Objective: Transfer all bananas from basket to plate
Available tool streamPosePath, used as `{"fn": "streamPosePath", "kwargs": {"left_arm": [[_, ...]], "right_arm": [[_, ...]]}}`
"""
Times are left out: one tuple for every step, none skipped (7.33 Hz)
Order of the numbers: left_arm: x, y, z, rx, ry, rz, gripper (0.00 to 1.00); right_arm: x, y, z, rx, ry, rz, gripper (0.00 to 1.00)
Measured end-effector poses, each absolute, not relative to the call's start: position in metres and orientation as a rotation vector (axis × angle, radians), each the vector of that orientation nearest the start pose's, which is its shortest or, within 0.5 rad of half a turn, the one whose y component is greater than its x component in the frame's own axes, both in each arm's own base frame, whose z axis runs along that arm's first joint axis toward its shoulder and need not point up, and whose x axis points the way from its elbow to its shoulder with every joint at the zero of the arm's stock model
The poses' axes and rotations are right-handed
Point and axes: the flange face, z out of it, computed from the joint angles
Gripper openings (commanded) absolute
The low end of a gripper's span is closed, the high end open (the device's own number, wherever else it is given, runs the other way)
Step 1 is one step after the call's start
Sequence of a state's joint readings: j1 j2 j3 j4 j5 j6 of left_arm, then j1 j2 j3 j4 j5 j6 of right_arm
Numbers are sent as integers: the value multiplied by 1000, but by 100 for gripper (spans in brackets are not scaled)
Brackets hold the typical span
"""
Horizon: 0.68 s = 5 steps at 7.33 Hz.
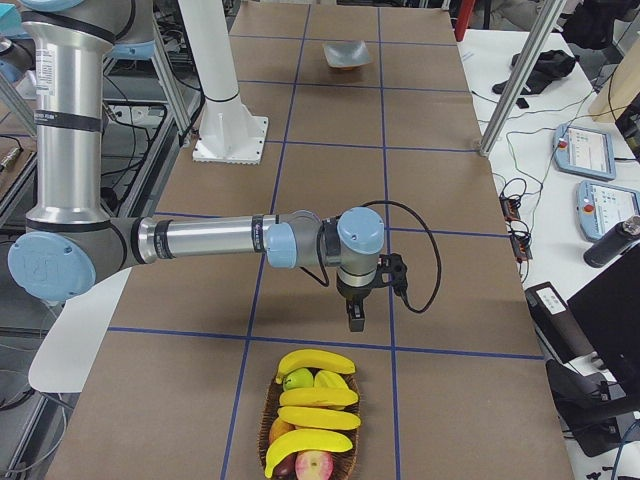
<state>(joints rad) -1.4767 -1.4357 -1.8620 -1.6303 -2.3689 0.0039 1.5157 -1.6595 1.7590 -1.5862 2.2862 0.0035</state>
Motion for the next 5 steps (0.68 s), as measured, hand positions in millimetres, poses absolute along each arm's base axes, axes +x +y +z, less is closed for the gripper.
{"fn": "streamPosePath", "kwargs": {"left_arm": [[-20,-446,570,167,804,177,99],[-20,-446,571,166,805,177,99],[-20,-446,571,165,805,177,99],[-20,-446,571,165,805,177,99],[-20,-446,571,166,805,176,99]], "right_arm": [[42,-459,618,39,-672,-44,98],[35,-457,622,16,-646,-26,98],[26,-454,629,-13,-633,-14,98],[17,-449,640,-43,-614,-12,98],[11,-445,652,-67,-585,-15,98]]}}
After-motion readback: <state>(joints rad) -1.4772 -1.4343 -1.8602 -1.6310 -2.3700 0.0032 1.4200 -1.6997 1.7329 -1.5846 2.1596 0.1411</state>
